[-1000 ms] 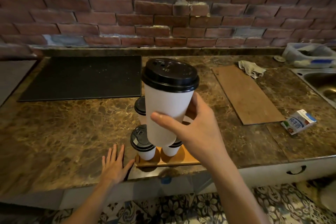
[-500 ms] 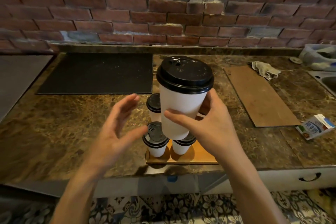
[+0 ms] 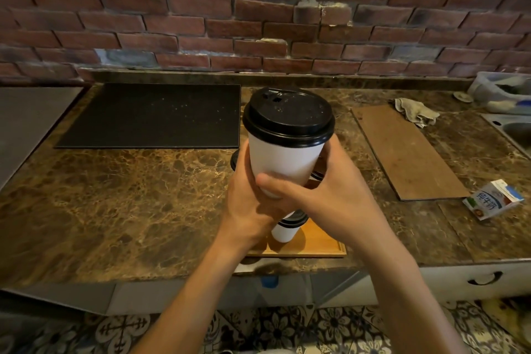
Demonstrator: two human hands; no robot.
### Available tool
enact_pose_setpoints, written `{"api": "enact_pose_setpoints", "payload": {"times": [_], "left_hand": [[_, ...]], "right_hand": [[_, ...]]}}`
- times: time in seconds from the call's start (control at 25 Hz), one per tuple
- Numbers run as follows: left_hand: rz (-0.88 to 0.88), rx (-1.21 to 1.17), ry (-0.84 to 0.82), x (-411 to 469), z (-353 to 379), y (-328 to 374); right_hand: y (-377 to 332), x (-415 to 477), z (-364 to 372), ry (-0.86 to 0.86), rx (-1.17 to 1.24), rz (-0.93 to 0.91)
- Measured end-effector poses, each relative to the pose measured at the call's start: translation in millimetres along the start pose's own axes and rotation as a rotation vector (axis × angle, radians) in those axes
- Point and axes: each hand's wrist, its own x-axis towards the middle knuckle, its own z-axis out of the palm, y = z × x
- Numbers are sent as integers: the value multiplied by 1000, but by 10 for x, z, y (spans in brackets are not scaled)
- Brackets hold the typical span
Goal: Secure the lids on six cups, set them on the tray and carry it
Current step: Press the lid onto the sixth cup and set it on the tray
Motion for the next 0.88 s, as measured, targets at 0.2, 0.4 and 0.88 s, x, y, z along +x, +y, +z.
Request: {"api": "enact_pose_setpoints", "payload": {"times": [0.2,0.4,0.88], "left_hand": [[15,-37,3,-2,12,55],[-10,87,53,1,78,100],[12,-5,-197,247,-114,331]], "right_hand": [[-482,63,-423,26,-160,-17],[-882,402,-364,-67,-654,-125],[-738,554,-443,-243,-380,-483]]}}
